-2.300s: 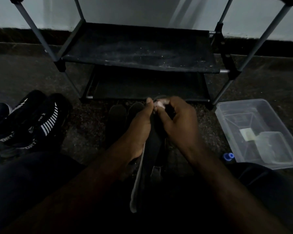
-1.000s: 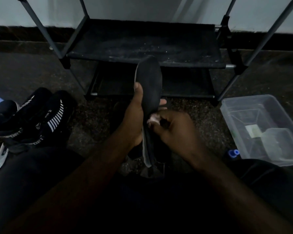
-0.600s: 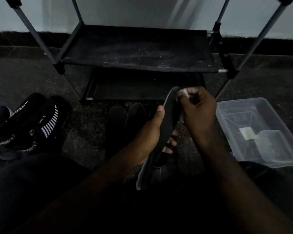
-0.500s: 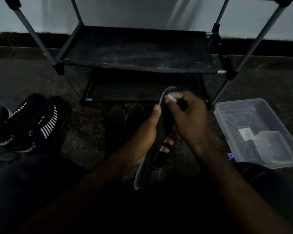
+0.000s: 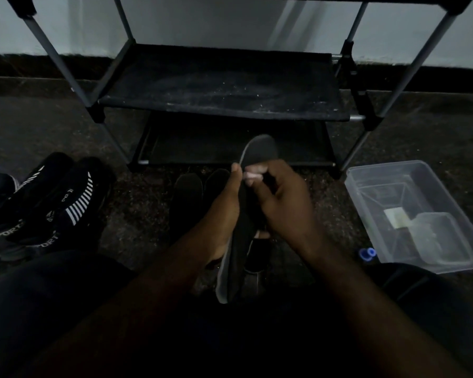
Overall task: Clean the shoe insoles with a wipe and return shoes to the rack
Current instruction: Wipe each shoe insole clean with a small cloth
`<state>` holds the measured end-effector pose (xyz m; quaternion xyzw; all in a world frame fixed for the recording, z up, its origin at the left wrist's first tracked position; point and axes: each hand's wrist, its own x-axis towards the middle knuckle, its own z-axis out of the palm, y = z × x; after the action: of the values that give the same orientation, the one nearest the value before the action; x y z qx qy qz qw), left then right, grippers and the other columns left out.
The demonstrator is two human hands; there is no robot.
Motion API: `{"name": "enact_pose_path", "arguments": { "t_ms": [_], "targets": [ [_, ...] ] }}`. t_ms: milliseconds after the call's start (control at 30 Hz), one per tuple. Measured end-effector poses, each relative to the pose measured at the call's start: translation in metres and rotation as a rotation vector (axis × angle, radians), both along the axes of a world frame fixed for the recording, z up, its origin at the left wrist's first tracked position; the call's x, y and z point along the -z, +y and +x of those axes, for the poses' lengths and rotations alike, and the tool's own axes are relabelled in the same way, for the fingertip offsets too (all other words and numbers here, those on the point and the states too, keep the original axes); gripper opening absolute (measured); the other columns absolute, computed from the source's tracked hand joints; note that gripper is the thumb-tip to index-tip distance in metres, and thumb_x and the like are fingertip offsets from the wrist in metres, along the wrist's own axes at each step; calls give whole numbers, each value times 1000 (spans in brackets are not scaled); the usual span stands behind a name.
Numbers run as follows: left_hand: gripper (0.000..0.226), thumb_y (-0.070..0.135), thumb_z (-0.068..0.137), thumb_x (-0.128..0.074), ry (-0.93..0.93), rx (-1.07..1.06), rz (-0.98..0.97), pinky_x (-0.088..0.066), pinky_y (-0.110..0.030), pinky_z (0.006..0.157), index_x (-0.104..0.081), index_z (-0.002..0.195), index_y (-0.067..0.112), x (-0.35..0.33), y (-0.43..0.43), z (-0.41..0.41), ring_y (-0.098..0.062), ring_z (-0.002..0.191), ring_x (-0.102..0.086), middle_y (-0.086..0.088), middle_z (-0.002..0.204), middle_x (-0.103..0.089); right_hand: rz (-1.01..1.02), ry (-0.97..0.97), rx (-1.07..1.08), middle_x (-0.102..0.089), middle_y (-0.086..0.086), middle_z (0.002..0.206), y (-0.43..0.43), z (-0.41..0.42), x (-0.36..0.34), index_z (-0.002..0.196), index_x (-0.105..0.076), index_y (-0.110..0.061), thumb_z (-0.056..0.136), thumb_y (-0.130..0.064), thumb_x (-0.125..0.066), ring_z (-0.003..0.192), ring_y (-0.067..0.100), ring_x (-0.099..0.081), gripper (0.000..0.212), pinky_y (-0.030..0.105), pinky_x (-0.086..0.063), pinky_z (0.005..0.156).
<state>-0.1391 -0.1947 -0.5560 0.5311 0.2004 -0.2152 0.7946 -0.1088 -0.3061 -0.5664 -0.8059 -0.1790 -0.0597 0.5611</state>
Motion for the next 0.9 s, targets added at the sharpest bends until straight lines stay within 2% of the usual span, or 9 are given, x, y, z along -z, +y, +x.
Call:
{"name": "enact_pose_path", "arguments": {
  "t_ms": [100, 200, 300, 367, 433, 567, 667, 767, 900],
  "targets": [
    [75, 71, 91, -18, 23, -54, -111, -45, -57, 99, -55, 133, 22, -2, 5, 5, -30, 115, -61, -10, 131, -61, -124, -66, 28, -69, -1, 96, 0, 2, 6, 97, -71, -14, 88, -7, -67, 92, 12, -66, 12, 29, -54, 84],
    [74, 73, 89, -18, -29, -28, -85, -43, -61, 100, -57, 131, 26, 3, 5, 5, -27, 114, -63, -5, 126, -66, -191, 13, 154, -70, -2, 89, -9, 11, 7, 91, -69, -17, 88, -17, -68, 84, 15, -66, 3, 37, -55, 78],
    [75, 72, 88, -21, -48, -23, -76, -45, -59, 99, -55, 134, 23, 12, 6, 3, -25, 114, -64, -7, 127, -65, -274, 103, 160, -70, -3, 80, -10, 9, 5, 84, -66, -19, 87, -19, -67, 73, 13, -66, 3, 29, -54, 67],
    [78, 72, 88, -21, -48, -42, -74, -54, -47, 91, -58, 131, 18, 13, 6, 4, -24, 109, -66, -9, 123, -67, -301, 170, 98, -67, -4, 71, -6, 2, 2, 79, -62, -22, 87, -19, -67, 61, 4, -64, 10, 18, -51, 55],
    [79, 72, 89, -23, -42, -96, -37, -55, -35, 81, -63, 122, 12, 12, 8, 6, -24, 101, -68, -11, 113, -70, -262, 193, -4, -68, -4, 70, -3, -5, 1, 78, -62, -22, 87, -17, -68, 60, 4, -64, 12, 24, -54, 57],
    [78, 74, 87, -27, -28, -181, 1, -52, -35, 88, -66, 119, 15, 11, 8, 9, -23, 105, -68, -11, 114, -71, -72, 78, -109, -70, -4, 83, 0, -15, 3, 92, -68, -20, 88, -13, -70, 76, 6, -67, 8, 27, -55, 70],
    [77, 75, 85, -19, -78, -21, -6, -53, -42, 91, -62, 124, 25, 8, 1, 4, -22, 111, -66, -4, 122, -68, 29, 63, 88, -66, -9, 80, -3, -6, 0, 101, -65, -21, 89, -18, -71, 70, 3, -64, 14, 19, -52, 65],
    [76, 74, 80, -21, -92, 92, 120, -57, -38, 68, -63, 119, 25, 6, -9, -1, -21, 88, -70, -12, 108, -72, 120, 83, 333, -67, -8, 77, -15, 14, -4, 92, -64, -17, 90, -22, -71, 70, 1, -65, 8, 17, -49, 64],
    [79, 74, 75, -28, -162, 125, 233, -55, -34, 59, -63, 122, 20, 9, -9, -2, -19, 73, -69, -8, 90, -74, 180, 115, 250, -72, -2, 84, -19, 13, -7, 93, -70, -13, 92, -15, -68, 80, 9, -70, 4, 27, -56, 72]
  ]
}}
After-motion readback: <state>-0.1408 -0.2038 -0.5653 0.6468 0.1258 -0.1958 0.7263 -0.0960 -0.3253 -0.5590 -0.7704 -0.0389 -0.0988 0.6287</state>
